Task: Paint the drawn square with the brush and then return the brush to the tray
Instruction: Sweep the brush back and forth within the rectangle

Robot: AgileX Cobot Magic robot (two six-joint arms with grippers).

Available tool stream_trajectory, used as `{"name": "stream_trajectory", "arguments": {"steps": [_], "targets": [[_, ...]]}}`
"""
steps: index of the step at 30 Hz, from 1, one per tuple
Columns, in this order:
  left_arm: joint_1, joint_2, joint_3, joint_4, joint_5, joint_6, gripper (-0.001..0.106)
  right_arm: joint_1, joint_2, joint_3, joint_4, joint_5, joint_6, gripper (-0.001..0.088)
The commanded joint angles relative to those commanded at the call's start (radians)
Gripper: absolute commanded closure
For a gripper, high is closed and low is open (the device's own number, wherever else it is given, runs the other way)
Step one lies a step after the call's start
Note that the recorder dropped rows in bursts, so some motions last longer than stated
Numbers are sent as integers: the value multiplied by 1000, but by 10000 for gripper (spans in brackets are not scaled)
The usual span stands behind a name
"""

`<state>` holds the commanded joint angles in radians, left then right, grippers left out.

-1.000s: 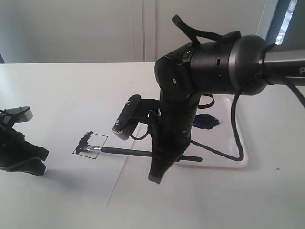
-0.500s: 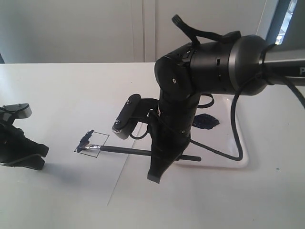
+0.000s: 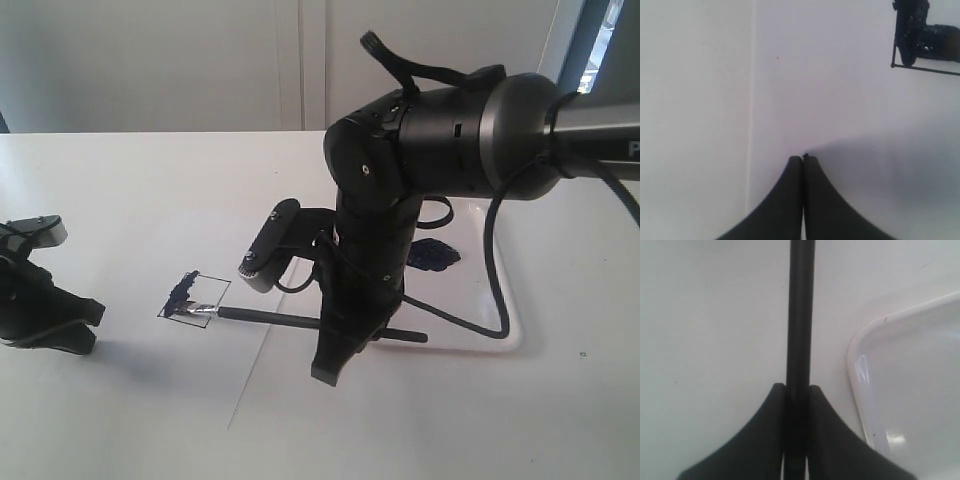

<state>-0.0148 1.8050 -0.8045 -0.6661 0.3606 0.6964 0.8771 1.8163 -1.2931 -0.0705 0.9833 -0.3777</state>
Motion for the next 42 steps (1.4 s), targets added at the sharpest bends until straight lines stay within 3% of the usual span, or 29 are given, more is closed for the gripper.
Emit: {"name": "stream_trajectory", "arguments": {"steps": [11,21,42], "targets": [[0,0,0,2,2,-4,1053,-30,-11,0,-77,15,74,868],[0,0,0,2,2,-6,1053,-30,-11,0,26,47,1,868],[0,0,0,2,4,-8,1053,-30,-11,0,-31,13,69,868]]}}
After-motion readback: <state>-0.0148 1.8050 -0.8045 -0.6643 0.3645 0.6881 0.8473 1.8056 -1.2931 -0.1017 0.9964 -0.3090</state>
